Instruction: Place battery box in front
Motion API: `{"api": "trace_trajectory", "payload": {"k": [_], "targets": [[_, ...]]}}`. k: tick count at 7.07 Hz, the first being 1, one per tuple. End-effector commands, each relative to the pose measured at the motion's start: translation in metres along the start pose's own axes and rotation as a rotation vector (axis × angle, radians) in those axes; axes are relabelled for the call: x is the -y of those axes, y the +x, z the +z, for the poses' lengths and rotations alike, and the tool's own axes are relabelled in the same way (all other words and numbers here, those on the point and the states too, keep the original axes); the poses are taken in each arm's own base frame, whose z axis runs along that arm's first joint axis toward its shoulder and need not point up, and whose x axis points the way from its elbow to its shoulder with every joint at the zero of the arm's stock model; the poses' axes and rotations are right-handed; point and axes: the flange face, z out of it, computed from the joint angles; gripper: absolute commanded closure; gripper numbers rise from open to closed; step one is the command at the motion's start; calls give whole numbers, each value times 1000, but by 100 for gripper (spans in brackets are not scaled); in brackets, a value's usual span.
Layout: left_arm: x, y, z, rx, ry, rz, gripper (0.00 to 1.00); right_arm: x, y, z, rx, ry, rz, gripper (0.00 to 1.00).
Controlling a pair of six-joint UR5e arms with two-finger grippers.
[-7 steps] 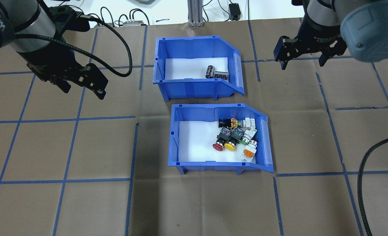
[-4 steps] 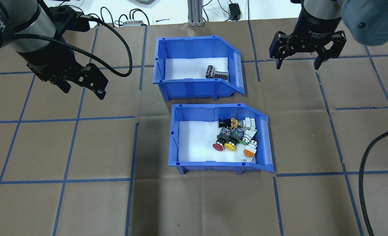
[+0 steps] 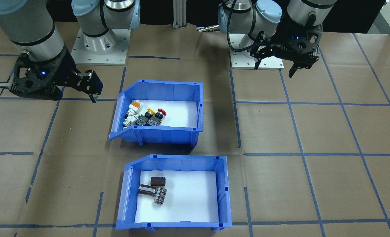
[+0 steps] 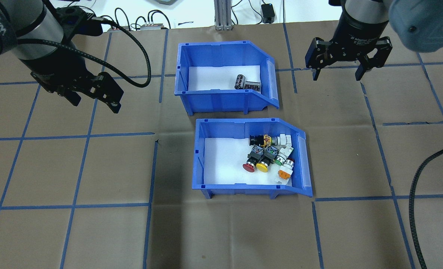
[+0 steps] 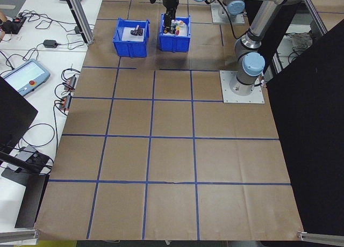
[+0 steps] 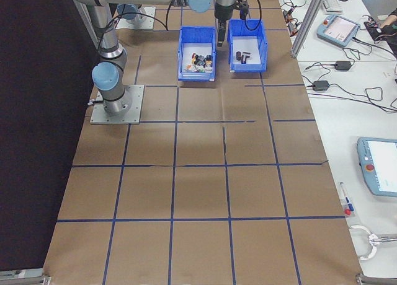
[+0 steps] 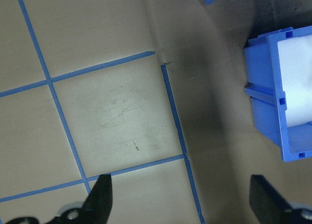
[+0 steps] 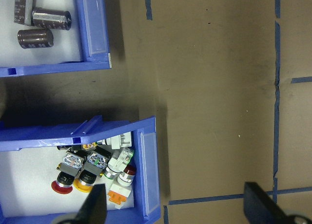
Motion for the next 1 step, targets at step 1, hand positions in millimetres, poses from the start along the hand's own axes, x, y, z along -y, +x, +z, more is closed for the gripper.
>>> {"api": "trace_trajectory", "payload": {"k": [1], "targets": [[0, 0, 0, 0, 0, 0, 0, 0, 0, 0, 0, 1, -3, 0]]}}
